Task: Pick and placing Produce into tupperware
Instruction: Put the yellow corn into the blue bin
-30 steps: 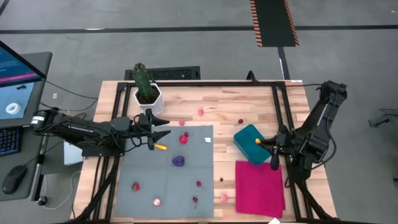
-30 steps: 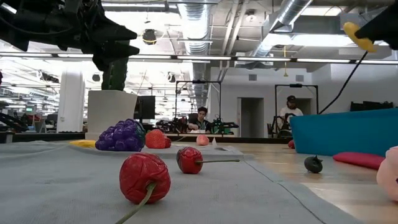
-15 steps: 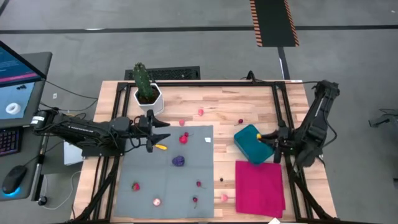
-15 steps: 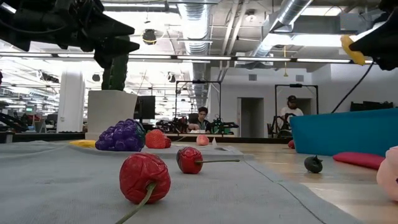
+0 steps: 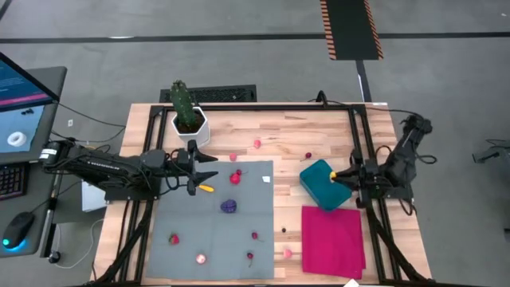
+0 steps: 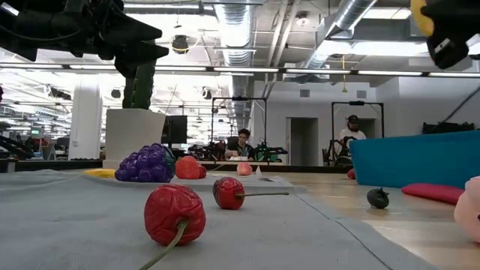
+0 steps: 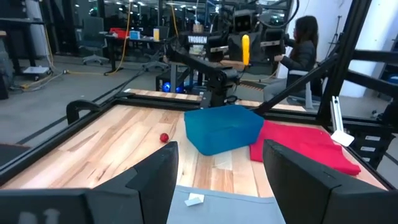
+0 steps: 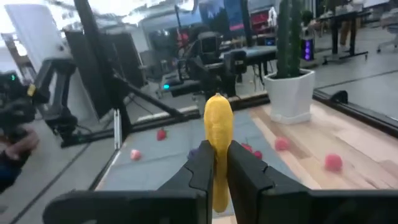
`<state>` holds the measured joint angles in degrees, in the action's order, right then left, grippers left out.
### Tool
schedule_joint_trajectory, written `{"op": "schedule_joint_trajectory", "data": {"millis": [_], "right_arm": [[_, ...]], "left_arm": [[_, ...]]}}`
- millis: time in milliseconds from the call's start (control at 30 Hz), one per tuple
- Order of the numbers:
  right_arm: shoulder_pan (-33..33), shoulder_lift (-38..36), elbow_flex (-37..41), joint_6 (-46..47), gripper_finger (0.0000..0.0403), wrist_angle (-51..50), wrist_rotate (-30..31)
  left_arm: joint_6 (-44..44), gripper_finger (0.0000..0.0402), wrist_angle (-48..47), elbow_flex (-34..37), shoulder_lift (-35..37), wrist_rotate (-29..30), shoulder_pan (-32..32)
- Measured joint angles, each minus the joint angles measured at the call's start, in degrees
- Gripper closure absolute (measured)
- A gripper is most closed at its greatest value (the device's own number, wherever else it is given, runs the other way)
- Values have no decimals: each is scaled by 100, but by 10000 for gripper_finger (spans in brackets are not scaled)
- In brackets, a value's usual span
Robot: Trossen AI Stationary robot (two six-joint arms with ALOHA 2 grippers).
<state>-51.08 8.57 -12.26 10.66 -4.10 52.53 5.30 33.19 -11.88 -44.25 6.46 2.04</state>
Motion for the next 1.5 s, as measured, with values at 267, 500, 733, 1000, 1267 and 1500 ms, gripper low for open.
{"op": "schedule_joint_trajectory", "data": {"millis": [267,500,733,1000,1267,1500], "right_arm": [[1601,-386,655,2412,346,-19,-272],[2648,-375,902,4313,346,-8,-739],[3416,-372,901,3456,346,30,-2280],[4335,-261,900,2095,346,66,-3781],[5062,303,898,1735,346,324,-5115],[5239,1080,716,2064,346,-36,-4978]], "left_arm": [[254,178,-1,0,0,31,0],[729,178,-22,0,0,34,0],[733,178,-136,0,-2,28,0],[709,178,-118,0,-2,26,0],[348,178,-30,0,-2,24,-2],[225,178,-179,0,0,24,-2]]}}
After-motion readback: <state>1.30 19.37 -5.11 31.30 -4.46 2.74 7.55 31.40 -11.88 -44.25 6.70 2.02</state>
